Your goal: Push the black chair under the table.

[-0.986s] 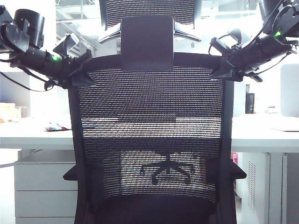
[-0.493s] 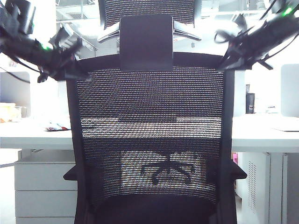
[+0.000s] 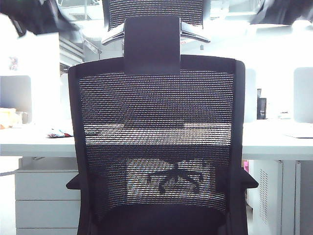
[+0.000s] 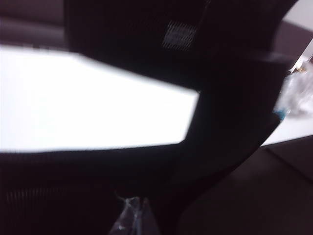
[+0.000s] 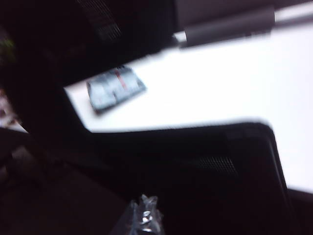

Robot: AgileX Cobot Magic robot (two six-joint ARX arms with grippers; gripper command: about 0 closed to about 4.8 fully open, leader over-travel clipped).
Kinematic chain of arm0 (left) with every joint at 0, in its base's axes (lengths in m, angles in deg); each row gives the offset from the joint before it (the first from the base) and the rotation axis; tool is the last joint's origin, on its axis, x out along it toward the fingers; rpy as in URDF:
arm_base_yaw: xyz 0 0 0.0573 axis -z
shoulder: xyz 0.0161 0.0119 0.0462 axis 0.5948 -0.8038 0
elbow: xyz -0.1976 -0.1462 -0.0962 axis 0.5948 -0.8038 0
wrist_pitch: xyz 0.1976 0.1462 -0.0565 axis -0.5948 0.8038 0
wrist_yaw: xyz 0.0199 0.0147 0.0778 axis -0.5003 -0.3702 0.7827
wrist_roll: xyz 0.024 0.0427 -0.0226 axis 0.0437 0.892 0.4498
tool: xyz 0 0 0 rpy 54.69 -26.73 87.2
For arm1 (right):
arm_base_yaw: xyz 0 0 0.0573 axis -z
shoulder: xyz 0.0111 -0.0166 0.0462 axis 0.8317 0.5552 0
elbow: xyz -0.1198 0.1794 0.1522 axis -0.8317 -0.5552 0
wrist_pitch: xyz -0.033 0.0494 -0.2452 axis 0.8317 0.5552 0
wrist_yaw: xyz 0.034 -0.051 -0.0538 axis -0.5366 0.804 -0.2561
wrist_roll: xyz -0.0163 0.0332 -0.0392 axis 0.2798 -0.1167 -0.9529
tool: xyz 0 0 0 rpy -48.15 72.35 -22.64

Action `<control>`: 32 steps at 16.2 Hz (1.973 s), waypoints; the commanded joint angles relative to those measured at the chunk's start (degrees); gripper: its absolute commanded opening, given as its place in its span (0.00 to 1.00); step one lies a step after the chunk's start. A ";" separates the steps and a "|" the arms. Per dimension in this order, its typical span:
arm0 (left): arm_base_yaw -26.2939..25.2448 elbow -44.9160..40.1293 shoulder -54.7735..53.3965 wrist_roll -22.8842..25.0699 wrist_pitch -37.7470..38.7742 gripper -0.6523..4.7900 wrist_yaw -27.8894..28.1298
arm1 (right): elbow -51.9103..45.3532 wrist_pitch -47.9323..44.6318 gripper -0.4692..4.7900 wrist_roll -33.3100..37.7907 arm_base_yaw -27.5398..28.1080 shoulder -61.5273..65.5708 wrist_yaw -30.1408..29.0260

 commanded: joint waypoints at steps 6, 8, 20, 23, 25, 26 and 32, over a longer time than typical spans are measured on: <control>0.11 -2.69 31.21 8.07 22.77 0.11 5.42 | -0.96 20.20 0.08 -3.63 -0.15 -30.21 6.10; 0.13 -2.95 37.97 9.29 27.98 0.11 8.55 | -0.96 26.03 0.08 -6.21 -0.11 -36.46 9.18; 0.11 -18.62 72.50 8.46 39.54 0.11 25.18 | -2.45 41.11 0.09 -8.00 -0.04 -53.33 21.49; 0.11 -18.73 74.99 8.85 40.85 0.11 31.87 | -2.45 44.17 0.09 -8.00 -0.09 -53.31 21.29; 0.11 -18.73 74.97 8.83 41.64 0.11 34.51 | -2.45 47.12 0.09 -8.00 -0.07 -53.33 21.33; 0.11 -18.73 74.97 8.81 41.83 0.11 34.51 | -2.45 48.02 0.09 -8.00 -0.07 -53.33 21.31; 0.13 -18.73 74.97 8.44 44.37 0.11 32.57 | -2.64 49.37 0.09 -8.00 -0.07 -53.33 21.29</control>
